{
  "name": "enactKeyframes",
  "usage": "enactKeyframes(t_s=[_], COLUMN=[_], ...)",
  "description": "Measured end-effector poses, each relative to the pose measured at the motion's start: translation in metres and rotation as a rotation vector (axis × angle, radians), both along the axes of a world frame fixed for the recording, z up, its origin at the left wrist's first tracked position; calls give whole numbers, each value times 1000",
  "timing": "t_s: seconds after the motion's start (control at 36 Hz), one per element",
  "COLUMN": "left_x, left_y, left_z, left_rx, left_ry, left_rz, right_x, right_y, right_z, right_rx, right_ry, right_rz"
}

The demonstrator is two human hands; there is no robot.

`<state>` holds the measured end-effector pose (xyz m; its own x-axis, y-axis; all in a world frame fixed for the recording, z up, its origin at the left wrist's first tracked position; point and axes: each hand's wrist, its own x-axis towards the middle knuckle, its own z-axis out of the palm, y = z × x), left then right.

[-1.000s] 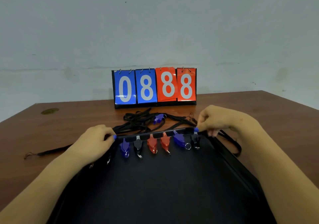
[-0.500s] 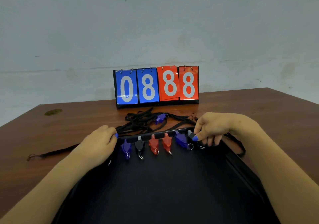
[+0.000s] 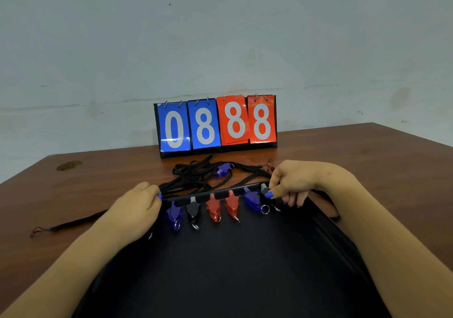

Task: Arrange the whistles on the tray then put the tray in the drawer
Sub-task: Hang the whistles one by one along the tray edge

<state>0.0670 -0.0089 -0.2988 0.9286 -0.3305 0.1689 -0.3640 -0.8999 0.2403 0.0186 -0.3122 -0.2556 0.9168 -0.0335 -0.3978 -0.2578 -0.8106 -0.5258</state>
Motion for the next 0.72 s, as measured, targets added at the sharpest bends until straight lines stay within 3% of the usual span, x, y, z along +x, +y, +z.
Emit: enactKeyframes(t_s=[0.42,0.53,0.72], left_x=[1,1,0], left_y=[-1,0,0], left_z=[1,1,1], left_rx=[-1,0,6], left_ry=[19,20,23], left_rz=[-2,-1,-9], right_x=[-5,-2,3], right_y=[5,3,14], right_z=[4,6,-3], right_rx=[15,-43,-134], right_ry=[-79,-267,-184], right_rz=[-62,79,272])
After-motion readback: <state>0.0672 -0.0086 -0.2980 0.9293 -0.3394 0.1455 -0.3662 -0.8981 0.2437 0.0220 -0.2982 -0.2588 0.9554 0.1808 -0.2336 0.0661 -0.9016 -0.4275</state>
